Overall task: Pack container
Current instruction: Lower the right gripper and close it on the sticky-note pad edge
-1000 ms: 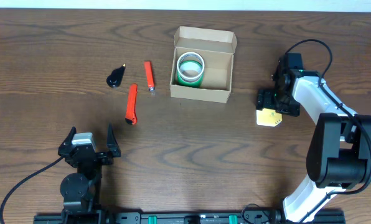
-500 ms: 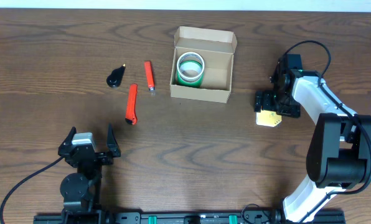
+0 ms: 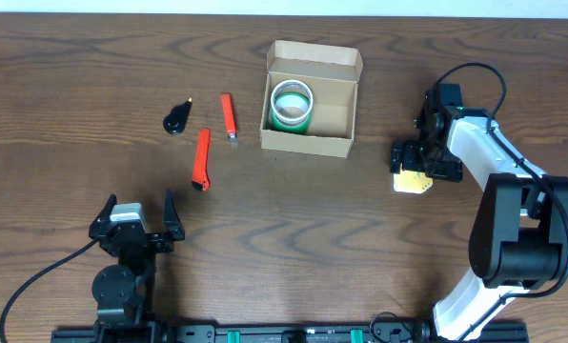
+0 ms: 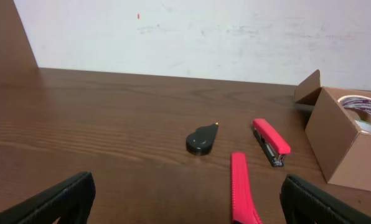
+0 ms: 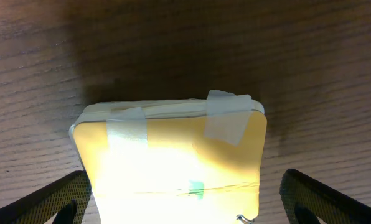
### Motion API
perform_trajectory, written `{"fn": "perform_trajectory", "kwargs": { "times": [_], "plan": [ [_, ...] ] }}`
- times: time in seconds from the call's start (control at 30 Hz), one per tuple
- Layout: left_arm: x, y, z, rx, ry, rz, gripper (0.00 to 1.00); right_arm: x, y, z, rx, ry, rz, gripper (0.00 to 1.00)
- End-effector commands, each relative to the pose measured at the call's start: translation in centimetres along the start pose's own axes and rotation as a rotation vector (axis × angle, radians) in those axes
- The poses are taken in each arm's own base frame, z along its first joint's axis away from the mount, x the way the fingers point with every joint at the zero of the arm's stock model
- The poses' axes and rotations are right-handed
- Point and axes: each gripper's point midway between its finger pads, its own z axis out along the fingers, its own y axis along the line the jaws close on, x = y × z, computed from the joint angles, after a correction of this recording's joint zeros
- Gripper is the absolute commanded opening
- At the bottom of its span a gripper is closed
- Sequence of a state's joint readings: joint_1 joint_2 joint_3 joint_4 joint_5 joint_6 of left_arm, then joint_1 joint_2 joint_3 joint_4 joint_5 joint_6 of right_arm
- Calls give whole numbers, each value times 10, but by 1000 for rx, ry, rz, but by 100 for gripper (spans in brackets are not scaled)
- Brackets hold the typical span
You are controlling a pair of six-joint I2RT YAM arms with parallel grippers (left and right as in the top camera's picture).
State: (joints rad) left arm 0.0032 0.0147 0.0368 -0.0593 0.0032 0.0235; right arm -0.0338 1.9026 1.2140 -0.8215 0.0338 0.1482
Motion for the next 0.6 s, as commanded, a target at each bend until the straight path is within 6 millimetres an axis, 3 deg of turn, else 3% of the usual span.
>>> {"fn": "perform_trajectory", "kwargs": {
  "times": [0.0, 0.3, 0.57],
  "plan": [
    [17, 2, 1, -13, 54, 10, 96, 2, 1, 1, 13, 2, -17, 99],
    [18, 2, 1, -13, 54, 10, 96, 7, 15, 3, -75, 17, -80, 99],
    [18, 2, 1, -13, 54, 10, 96, 4, 5, 3, -13, 3, -78, 99]
  ]
}}
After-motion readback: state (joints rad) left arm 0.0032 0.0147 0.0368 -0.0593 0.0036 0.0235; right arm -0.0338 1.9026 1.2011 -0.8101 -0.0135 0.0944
